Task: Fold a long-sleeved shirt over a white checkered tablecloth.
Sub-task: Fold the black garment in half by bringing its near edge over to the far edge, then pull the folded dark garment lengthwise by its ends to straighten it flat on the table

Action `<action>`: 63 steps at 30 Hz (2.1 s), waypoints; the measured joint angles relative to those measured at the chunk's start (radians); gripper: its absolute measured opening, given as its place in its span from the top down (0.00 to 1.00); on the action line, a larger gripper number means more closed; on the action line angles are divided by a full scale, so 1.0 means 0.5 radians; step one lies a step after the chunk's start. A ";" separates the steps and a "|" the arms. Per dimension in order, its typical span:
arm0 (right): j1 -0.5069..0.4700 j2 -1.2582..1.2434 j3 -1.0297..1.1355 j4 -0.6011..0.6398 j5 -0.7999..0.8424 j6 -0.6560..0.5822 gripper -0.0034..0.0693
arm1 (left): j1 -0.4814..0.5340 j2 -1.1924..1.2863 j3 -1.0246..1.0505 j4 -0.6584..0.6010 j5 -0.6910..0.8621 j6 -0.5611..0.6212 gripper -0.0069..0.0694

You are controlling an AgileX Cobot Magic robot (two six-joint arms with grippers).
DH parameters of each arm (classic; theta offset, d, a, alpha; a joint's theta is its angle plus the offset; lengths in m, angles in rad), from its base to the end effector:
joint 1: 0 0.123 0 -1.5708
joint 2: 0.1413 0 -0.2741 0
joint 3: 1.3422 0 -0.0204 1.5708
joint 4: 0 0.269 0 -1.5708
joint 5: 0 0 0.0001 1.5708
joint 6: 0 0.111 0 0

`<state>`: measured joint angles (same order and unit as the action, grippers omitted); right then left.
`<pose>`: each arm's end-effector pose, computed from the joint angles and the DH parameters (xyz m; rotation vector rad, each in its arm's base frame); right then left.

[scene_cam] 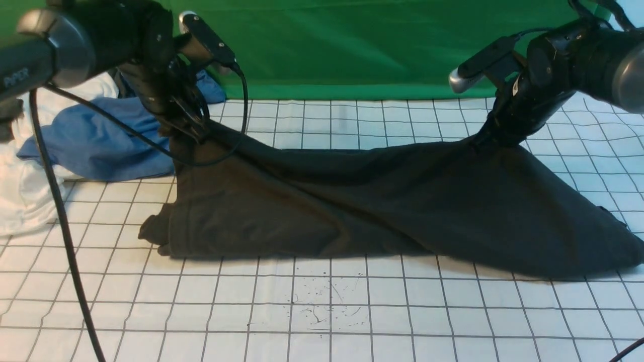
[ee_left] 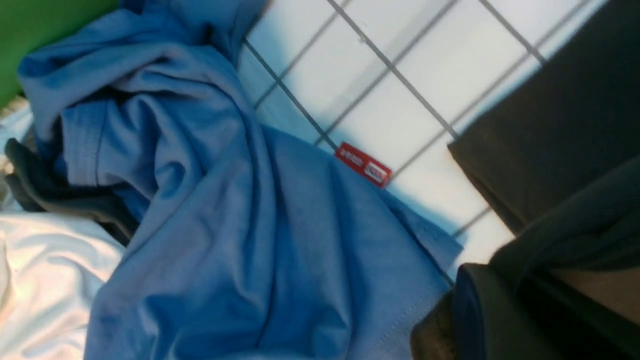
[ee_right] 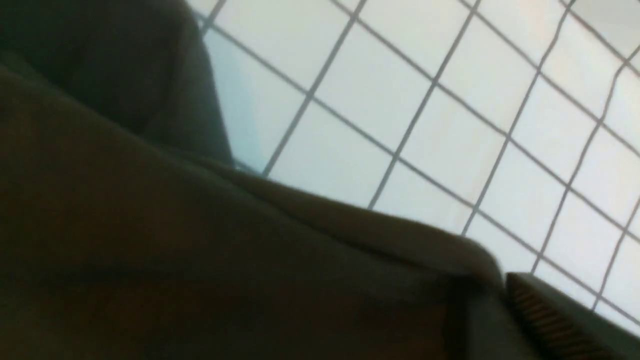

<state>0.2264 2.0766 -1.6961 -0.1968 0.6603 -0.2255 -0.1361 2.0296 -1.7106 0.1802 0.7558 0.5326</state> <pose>0.4836 0.0977 0.1942 -0.7069 2.4169 -0.2144 0.4800 -0.0520 0.2158 0.9603 2.3941 0.3587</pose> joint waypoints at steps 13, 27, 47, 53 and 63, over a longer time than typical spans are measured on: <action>-0.206 -0.121 -0.104 -0.026 0.306 0.316 0.23 | 0.036 -0.059 -0.191 -0.191 0.187 -0.432 0.17; -0.588 -0.786 0.795 0.227 0.294 0.368 0.18 | -0.342 -0.103 -0.324 -0.603 0.639 -0.430 0.35; -0.708 -0.227 0.816 0.282 0.026 0.510 0.13 | -0.345 -0.047 -0.316 -0.714 0.663 -0.289 0.59; -0.714 -0.208 0.794 0.358 0.040 0.473 0.25 | -0.345 -0.047 -0.316 -0.714 0.665 -0.273 0.59; -0.713 -0.195 0.749 0.444 0.064 0.306 0.86 | -0.345 -0.055 -0.316 -0.649 0.677 -0.241 0.59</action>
<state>-0.1300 1.9793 -1.3215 0.0251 0.6922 -0.0723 -0.3086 2.0021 -1.8685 -0.1441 1.0944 0.4123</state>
